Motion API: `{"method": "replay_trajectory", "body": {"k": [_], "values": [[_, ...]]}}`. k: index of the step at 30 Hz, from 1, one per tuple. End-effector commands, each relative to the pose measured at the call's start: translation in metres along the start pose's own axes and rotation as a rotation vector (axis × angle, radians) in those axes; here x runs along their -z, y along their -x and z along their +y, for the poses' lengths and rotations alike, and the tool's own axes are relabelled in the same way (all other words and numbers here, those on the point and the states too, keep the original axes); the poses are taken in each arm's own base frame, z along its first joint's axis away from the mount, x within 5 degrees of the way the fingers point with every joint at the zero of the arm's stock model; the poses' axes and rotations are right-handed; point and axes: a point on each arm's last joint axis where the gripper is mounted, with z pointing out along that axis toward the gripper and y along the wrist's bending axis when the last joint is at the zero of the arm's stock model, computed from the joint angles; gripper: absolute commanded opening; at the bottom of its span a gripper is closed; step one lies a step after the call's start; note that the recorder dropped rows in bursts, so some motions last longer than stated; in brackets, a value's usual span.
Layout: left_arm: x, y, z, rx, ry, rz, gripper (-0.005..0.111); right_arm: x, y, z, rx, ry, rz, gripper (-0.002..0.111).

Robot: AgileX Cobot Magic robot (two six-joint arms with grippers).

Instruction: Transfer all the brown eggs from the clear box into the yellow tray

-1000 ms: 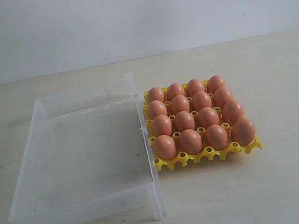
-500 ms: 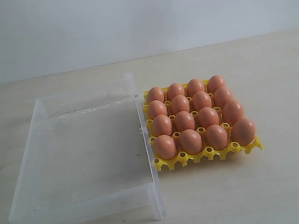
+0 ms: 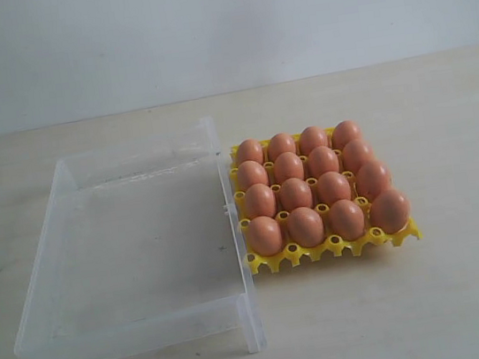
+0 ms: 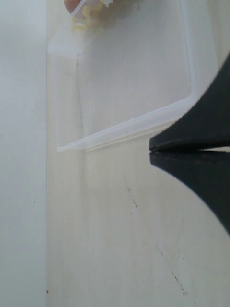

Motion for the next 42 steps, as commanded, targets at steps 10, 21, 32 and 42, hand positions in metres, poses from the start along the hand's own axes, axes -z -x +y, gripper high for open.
{"method": "replay_trajectory", "body": {"k": [10,21,32,42], "values": [[0.0008,0.0018,-0.0002,-0.001,0.000,-0.014,0.000,0.0001,0.0006,-0.0009,-0.016,-0.009,-0.021,0.000],[0.0008,0.0018,-0.0002,-0.001,0.000,-0.014,0.000,0.0001,0.0006,-0.0016,0.011,-0.017,-0.021,0.000],[0.0008,0.0018,-0.0002,-0.001,0.000,-0.014,0.000,0.0001,0.0006,-0.0016,0.005,-0.017,-0.021,0.000],[0.0008,0.0018,-0.0002,-0.001,0.000,-0.014,0.000,0.0001,0.0004,-0.0016,0.005,-0.017,-0.019,0.000]]}}
